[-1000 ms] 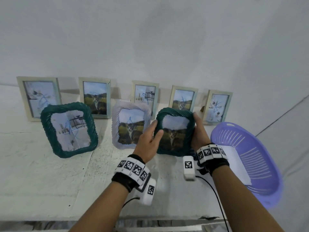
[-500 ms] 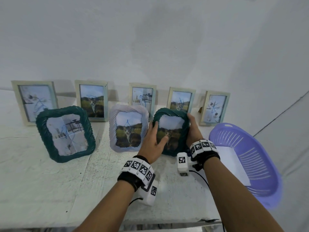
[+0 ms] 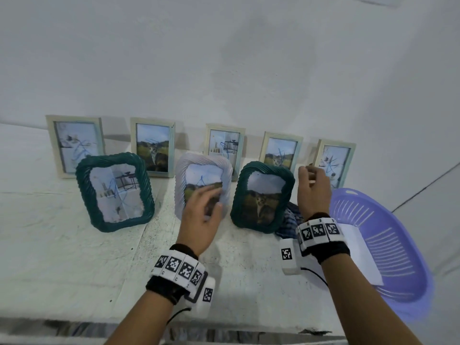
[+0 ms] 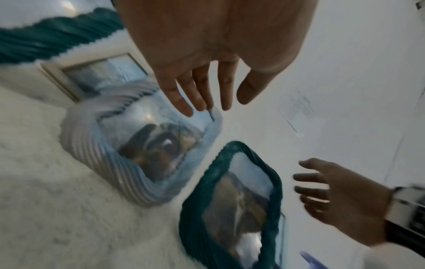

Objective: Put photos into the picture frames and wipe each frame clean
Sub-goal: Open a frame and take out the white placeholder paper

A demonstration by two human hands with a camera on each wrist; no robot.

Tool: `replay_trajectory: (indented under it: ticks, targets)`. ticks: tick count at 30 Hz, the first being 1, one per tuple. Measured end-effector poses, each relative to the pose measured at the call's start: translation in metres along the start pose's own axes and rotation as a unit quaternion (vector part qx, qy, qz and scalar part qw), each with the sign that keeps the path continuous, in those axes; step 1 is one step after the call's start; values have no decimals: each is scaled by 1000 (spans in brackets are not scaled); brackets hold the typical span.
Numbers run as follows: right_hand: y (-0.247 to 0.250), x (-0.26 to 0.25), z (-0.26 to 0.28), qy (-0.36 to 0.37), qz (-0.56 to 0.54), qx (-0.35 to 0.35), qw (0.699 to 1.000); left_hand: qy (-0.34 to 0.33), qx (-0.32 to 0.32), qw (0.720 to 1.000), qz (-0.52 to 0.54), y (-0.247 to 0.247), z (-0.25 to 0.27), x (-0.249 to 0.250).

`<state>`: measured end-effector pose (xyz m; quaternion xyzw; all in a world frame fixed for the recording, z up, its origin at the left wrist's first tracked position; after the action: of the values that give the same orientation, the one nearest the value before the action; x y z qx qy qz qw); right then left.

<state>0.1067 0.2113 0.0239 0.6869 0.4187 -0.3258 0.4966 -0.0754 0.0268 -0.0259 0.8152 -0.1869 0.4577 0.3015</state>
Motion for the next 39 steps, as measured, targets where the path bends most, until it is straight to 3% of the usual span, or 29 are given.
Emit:
replay_trajectory:
  ticks: [3, 5, 7, 10, 13, 15, 19, 23, 28, 31, 36, 39]
  targets:
    - [-9, -32, 27, 168, -8, 27, 985, 10, 90, 996, -26, 27, -8, -6]
    - [-25, -48, 48, 215, -15, -54, 975, 39, 103, 993, -39, 37, -15, -12]
    - [-46, -57, 64, 217, 1, -162, 963, 76, 81, 993, -43, 40, -21, -15]
    - [-74, -59, 74, 191, 40, -271, 943, 119, 48, 991, -43, 39, -26, -20]
    - [-90, -57, 76, 149, 53, -313, 937, 150, 16, 988, -29, 35, -27, -24]
    - [-93, -58, 78, 133, 48, -308, 941, 152, 2, 988, -31, 33, -26, -26]
    - [-82, -62, 83, 140, 11, -249, 958, 125, 36, 990, -56, 43, -22, -14]
    - [-55, -53, 93, 101, -90, -201, 970, 107, 34, 991, -73, 59, -4, 7]
    - [-22, -27, 125, -12, -251, -277, 927, 120, -3, 992, -42, 74, 29, 27]
    - [-13, 0, 144, -75, -288, -278, 913, 127, -43, 989, -58, 72, 50, 32]
    - [-7, 20, 170, -150, -292, -249, 911, 168, -132, 971, -109, 57, 77, 27]
    - [-8, 16, 181, -213, -251, -271, 905, 194, -178, 963, -57, 44, 84, 35]
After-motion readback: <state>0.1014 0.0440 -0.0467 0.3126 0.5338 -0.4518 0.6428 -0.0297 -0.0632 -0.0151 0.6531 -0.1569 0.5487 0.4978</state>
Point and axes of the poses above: each hand's wrist, its own z-axis away from the middle knuckle, its own y-axis out of the back of the hand, x = y × z, the point moved 2 cm from there along -z, towards the middle knuckle, and after that the axes turned 7 degrees about x, right-handed, at the moved point
